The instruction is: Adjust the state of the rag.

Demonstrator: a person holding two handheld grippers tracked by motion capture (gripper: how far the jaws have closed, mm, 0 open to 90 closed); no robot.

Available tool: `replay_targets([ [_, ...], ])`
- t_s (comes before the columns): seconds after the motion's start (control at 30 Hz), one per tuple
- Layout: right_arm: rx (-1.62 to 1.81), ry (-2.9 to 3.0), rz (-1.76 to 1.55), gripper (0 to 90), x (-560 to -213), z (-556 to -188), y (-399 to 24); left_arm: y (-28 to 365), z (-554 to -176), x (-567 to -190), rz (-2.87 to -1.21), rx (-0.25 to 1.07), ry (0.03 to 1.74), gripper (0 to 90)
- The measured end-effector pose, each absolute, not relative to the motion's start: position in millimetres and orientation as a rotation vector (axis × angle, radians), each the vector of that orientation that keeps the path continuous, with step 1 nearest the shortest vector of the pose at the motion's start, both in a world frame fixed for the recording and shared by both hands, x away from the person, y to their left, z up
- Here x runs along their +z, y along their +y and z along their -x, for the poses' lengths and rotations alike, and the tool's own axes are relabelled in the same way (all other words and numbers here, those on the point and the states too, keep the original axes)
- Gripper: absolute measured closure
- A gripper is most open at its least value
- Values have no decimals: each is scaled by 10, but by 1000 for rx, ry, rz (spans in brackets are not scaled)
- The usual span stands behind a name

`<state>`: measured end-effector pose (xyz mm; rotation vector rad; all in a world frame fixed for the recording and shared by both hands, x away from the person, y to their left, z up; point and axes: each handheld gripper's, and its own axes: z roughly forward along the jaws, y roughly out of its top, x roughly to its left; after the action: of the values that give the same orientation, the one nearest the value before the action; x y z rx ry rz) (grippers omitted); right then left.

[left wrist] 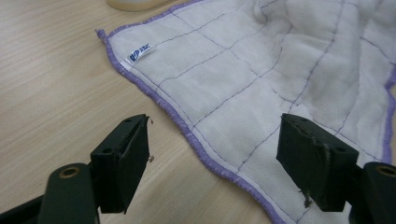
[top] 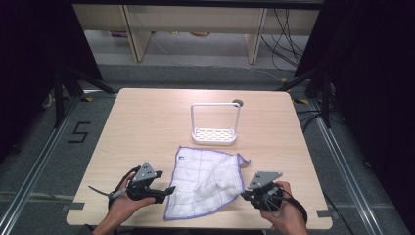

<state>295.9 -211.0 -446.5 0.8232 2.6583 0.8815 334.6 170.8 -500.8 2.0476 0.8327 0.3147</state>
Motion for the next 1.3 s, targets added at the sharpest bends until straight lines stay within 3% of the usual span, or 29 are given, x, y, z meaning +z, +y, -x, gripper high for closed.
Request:
replay_targets([
  [0.23,820,2720,-932,879,-4615,-2652,-2332,1687,-3346,-5019,-2066,303,837,248],
  [0.43,759,2731,-941,850,-4706,-2642,-2390,1679,-3355,-5026,-2047,297,843,248],
  [0.53,727,2717,-1058,716,-4695,-2632,-2416,1691,-3366,-5021,-2054,303,839,248],
  [0.7,778,2630,-1073,595,-4569,-2695,-2507,1686,-3406,-5011,-2055,312,841,247],
  [0.87,802,2527,-1093,516,-4463,-2850,-2537,1661,-3495,-5000,-2051,332,860,247],
  [1.07,884,2404,-1144,487,-4468,-3292,-2576,1697,-3713,-4976,-1981,353,923,250],
  [1.3,914,2341,-1182,471,-4537,-3705,-2509,1687,-3946,-4998,-2025,392,958,248],
])
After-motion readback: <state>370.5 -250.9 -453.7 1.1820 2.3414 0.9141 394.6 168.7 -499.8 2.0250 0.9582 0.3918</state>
